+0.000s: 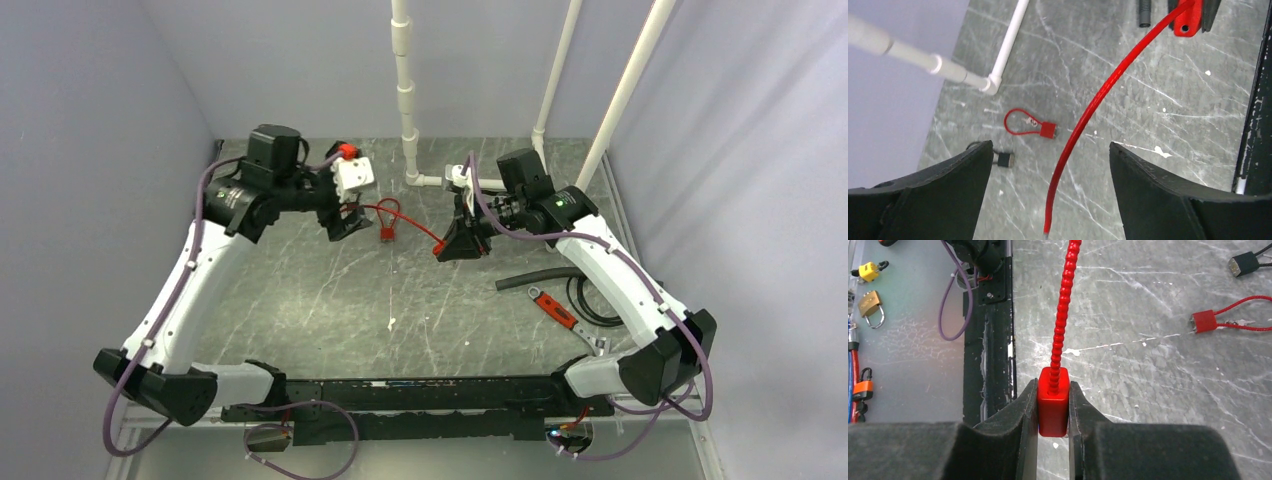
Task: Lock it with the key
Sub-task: Pick up the lock from the center of the board, then lock the lock.
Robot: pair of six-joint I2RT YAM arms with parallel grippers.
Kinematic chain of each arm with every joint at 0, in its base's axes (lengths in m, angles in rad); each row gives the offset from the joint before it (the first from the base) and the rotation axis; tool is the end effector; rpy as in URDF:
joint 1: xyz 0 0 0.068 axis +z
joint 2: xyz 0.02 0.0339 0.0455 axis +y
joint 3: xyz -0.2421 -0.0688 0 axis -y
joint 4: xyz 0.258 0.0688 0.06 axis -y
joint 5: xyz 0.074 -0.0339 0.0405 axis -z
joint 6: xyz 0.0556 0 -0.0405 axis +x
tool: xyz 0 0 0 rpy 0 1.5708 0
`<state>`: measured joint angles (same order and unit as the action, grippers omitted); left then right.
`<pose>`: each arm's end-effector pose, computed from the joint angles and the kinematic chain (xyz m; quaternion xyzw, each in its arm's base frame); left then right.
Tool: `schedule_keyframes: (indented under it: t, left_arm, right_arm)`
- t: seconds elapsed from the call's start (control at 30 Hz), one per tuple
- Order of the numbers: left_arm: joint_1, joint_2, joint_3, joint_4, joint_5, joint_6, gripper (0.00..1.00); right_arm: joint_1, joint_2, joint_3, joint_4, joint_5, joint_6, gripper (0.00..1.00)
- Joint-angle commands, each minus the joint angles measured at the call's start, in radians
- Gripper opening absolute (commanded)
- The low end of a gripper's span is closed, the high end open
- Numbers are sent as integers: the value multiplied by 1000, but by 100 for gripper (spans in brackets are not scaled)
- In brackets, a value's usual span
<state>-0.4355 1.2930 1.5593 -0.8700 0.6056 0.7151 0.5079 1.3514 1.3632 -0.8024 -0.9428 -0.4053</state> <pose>0.2453 -0.1490 0.4041 0.5761 0.6336 -0.1996 0.4762 0.2399 0.1850 0.3370 -0.5183 0.6634 0.4368 0.3168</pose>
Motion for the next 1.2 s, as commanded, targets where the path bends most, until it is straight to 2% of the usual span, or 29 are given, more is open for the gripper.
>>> schedule_keyframes:
  t: [0.0,0.13,0.33,0.43,0.63,0.9,0.93,1.03,1.17]
  left_arm:
    - [87,-47,12,-65,53,-85,89]
    - [151,-46,52,-146,107,-69,86]
    - [163,-10,74,-289,119,71,67]
    - [162,-8,48,-261,103,101,58]
    - [162,14,17,-236,82,181,54]
    - [161,61,35,-231,86,241,39]
    - [161,66,37,-237,88,249,36]
    - [161,76,36,-232,87,253,17]
    - [161,86,45,-237,121,243,2]
  right_arm:
    - [1,-29,-6,61,21,-37,0]
    - [3,-37,-10,56,40,-47,0]
    - [3,-55,-21,39,42,-58,0]
    - [3,-60,-20,30,39,-60,0]
    - [3,-73,-21,22,33,-59,0]
    - [3,-86,-32,29,27,-48,0]
    - [3,-86,-32,31,27,-45,0]
    - [3,-88,-32,33,28,-43,0]
    - [3,-95,-40,65,34,-29,0]
